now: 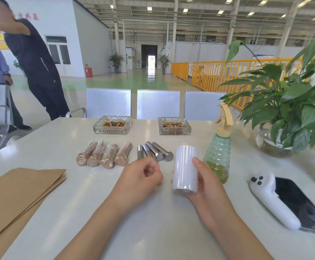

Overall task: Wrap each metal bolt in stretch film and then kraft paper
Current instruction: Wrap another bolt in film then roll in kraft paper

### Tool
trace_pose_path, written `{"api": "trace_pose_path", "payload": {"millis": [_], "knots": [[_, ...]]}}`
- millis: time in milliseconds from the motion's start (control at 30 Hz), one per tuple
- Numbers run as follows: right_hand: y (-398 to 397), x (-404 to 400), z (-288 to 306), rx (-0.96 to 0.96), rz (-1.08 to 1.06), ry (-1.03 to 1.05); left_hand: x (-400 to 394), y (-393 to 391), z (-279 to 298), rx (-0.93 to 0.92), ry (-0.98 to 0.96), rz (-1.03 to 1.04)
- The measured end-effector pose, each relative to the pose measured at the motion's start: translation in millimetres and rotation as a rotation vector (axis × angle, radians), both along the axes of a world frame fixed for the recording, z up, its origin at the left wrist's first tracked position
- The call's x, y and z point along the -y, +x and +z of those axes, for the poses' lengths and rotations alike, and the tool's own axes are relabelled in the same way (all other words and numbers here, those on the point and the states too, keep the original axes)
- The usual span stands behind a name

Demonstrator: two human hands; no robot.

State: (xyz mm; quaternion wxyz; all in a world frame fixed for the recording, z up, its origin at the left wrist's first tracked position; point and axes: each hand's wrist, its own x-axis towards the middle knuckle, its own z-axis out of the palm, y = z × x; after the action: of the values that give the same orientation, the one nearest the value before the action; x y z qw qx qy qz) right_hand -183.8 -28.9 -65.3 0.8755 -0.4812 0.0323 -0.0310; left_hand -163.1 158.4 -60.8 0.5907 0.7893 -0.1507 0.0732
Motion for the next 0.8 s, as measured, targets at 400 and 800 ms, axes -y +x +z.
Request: {"api": "trace_pose_path", "payload": {"millis": [400, 800], "knots": [[2, -1, -2, 0.046, 0.035, -0.028, 3, -4, 5, 0.235, 0.048, -0.094], [-3, -8, -6, 0.108, -0.061, -0.315, 3, -8, 1, 0.399, 0.330, 0.133]]}}
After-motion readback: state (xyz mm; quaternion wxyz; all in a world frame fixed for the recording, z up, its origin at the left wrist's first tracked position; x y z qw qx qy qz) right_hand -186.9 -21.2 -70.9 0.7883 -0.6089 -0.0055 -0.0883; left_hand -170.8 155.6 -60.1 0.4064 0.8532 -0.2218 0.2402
